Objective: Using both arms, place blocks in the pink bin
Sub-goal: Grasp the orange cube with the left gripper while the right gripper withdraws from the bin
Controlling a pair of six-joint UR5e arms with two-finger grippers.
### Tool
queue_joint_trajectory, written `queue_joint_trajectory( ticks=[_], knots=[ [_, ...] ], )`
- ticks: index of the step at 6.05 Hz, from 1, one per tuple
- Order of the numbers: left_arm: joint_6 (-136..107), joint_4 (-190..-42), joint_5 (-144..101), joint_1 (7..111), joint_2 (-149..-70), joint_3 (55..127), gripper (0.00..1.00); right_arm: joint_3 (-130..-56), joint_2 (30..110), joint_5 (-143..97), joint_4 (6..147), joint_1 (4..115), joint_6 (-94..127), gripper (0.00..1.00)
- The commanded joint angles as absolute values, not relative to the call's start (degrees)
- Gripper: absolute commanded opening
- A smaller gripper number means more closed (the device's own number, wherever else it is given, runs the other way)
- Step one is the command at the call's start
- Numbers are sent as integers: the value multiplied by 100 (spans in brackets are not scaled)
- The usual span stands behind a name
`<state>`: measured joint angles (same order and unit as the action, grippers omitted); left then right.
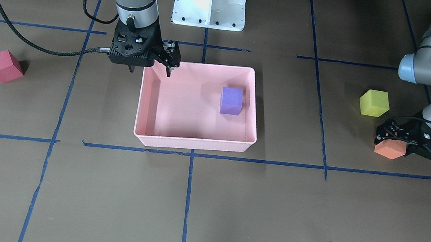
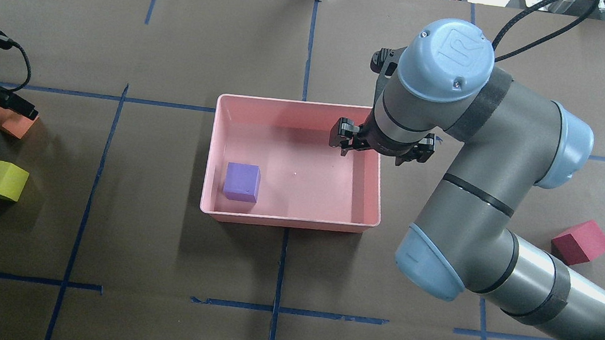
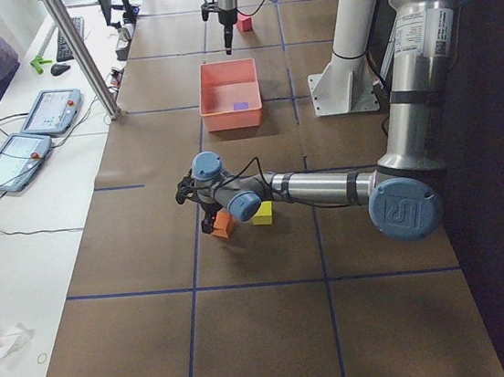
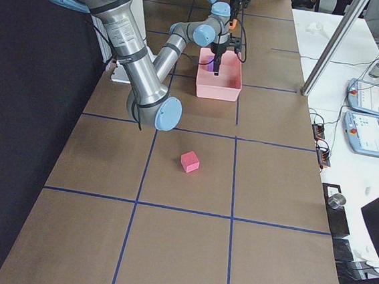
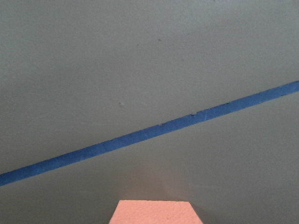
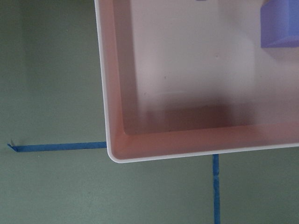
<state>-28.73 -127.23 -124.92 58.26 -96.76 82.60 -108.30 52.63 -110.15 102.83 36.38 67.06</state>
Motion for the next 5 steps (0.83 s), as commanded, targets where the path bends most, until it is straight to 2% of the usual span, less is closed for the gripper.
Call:
queue_joint_trajectory(
  ticks=[1, 3, 5],
  knots=[
    [-2892, -12735, -12480, 5801, -9712, 8244, 42, -10872, 5343, -11021, 10266, 3647, 6663, 100],
    [-3118, -12657, -12480, 5818, -9904, 8428, 37, -10942, 5378, -11187, 10266, 3822, 6434, 100],
    [-4361, -12578, -12472, 5818, -10543, 8498, 37, -11300, 5815, -11381, 10266, 4103, 5787, 100]
  ],
)
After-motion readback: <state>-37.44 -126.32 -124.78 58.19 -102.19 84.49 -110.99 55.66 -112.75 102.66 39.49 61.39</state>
